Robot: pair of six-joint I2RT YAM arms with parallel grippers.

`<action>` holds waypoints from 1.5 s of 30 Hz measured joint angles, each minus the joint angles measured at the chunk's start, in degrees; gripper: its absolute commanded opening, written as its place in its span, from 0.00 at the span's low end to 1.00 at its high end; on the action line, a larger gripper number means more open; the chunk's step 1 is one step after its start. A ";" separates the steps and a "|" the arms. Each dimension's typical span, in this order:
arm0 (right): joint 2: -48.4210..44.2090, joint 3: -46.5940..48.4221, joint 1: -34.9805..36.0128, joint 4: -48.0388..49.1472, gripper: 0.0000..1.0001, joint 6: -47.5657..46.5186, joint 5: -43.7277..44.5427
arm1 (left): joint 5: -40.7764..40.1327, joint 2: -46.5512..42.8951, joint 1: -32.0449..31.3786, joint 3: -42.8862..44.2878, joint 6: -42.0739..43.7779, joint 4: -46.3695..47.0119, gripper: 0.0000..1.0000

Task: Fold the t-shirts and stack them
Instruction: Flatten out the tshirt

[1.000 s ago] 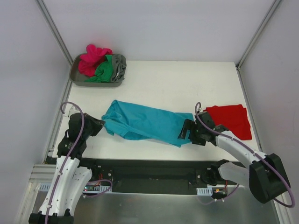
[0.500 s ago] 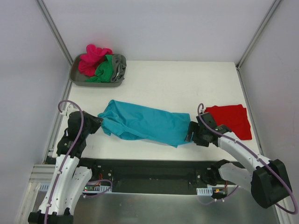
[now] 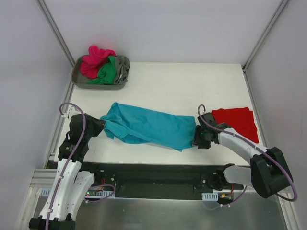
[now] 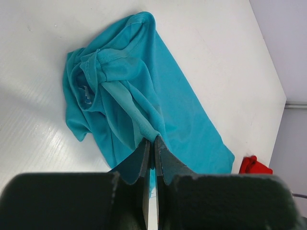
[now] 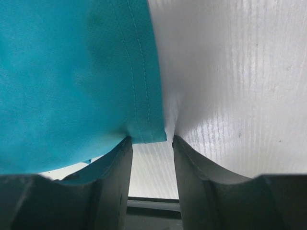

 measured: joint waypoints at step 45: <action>-22.88 12.74 0.72 12.04 0.00 -16.87 12.17 | 0.87 1.14 0.00 8.57 0.68 6.51 0.00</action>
